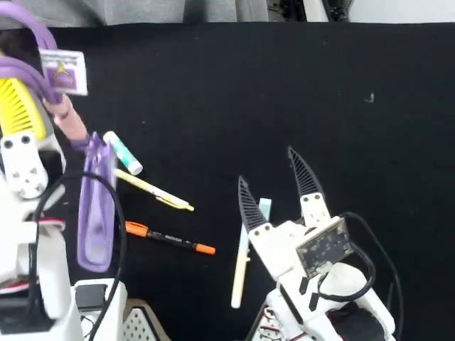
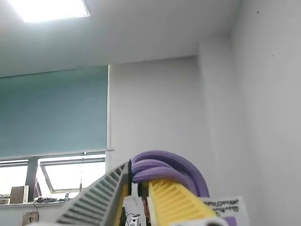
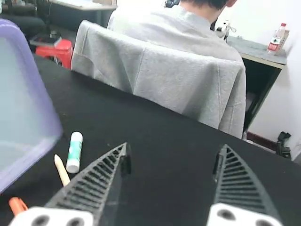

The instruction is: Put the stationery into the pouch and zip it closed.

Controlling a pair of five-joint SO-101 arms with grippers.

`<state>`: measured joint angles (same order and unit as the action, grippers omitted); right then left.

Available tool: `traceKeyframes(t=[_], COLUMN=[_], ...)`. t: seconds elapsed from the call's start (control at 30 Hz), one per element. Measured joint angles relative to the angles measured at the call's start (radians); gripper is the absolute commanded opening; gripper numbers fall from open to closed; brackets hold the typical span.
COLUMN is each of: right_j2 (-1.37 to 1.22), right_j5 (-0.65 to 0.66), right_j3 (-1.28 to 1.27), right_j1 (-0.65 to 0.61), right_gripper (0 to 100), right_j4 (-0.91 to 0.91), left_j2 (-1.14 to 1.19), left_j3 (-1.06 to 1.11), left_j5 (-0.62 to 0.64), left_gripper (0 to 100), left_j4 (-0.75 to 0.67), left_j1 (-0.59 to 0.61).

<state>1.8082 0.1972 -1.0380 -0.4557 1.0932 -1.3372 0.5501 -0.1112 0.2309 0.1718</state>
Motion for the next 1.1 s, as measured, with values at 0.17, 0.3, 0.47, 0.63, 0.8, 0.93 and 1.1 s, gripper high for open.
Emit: traceKeyframes(t=[0.17, 0.3, 0.47, 0.63, 0.8, 0.93, 1.1], right_j2=[0.0, 0.0, 0.0, -0.002, -0.149, -0.311, -0.486], right_j5=[0.069, 0.075, 0.077, 0.075, 0.075, 0.046, 0.041], right_j3=[0.0, 0.0, 0.0, -0.057, -0.069, -0.069, -0.071], right_j1=[0.0, 0.0, 0.084, 0.175, 0.192, 0.192, 0.192], right_gripper=[27.9, 27.9, 27.9, 27.9, 27.9, 27.9, 27.9], right_j4=[0.044, 0.1, 0.146, 0.144, 0.081, 0.006, -0.057], left_j2=[-0.114, -0.199, -0.293, -0.307, -0.241, -0.137, 0.008], left_j3=[0.038, 0.157, 0.319, 0.348, 0.338, 0.261, 0.109], left_j5=[-0.058, -0.155, -0.258, -0.278, -0.278, -0.273, -0.192], left_gripper=[3, 3, 3, 3, 3, 3, 3], left_j4=[0.063, 0.066, 0.069, 0.086, 0.14, 0.193, 0.262], left_j1=[0.0, 0.002, 0.0, 0.034, 0.095, 0.186, 0.334])
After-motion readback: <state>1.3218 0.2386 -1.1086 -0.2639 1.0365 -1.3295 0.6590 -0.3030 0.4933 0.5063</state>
